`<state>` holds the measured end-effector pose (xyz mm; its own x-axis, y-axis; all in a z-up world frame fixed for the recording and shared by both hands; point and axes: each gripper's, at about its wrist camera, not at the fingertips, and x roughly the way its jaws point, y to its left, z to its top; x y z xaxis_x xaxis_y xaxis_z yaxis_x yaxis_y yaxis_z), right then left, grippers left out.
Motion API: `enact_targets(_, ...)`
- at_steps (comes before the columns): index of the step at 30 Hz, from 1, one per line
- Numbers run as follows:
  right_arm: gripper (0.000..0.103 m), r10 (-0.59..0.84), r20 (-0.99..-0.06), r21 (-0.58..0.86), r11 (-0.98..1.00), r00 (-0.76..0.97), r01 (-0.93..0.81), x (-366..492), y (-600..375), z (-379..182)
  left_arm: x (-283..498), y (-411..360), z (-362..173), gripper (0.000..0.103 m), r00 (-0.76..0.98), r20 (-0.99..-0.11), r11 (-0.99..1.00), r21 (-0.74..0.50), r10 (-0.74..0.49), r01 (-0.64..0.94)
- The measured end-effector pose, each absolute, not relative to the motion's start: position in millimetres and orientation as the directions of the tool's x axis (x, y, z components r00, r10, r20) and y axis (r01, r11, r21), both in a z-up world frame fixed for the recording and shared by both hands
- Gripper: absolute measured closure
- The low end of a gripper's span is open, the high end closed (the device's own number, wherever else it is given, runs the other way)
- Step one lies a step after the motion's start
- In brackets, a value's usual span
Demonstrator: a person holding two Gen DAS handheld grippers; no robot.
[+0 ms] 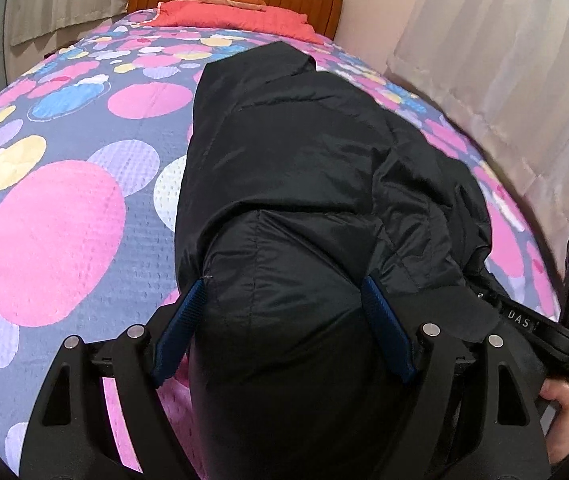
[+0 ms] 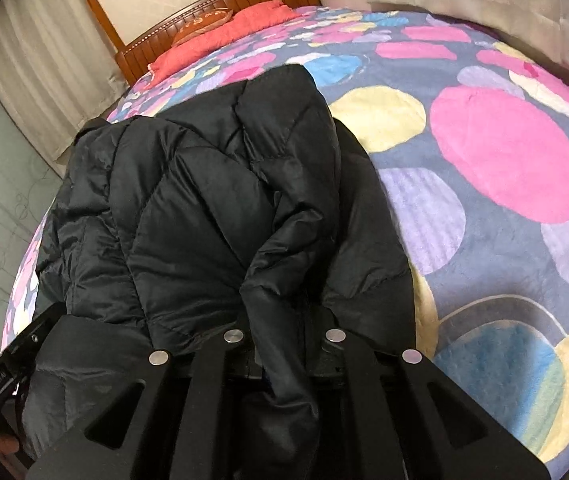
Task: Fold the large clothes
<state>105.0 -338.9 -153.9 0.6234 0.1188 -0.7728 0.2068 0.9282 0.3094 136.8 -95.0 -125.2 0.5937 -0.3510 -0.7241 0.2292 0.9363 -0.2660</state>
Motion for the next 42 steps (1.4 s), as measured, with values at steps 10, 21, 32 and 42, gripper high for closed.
enact_targets(10, 0.067, -0.092, -0.746, 0.106, 0.962, 0.66, 0.254, 70, -318, -63, 129, -59, -80, 0.024, 0.644, -0.677, 0.933, -0.293, -0.357, 0.21)
enact_targets(21, 0.067, -0.108, -0.74, -0.002, 0.987, 0.664, 0.158, 153, -278, -64, 177, -85, -73, 0.024, 0.625, -0.7, 0.935, -0.316, -0.346, 0.162)
enact_targets(32, 0.063, -0.046, -0.789, 0.105, 0.972, 0.613, 0.209, 170, -311, -134, 191, -113, -115, 0.015, 0.614, -0.748, 0.968, -0.205, -0.251, 0.146)
enact_targets(42, 0.063, -0.064, -0.765, 0.103, 0.97, 0.641, 0.219, 173, -308, -154, 199, -126, -133, 0.012, 0.626, -0.755, 0.981, -0.135, -0.194, 0.141)
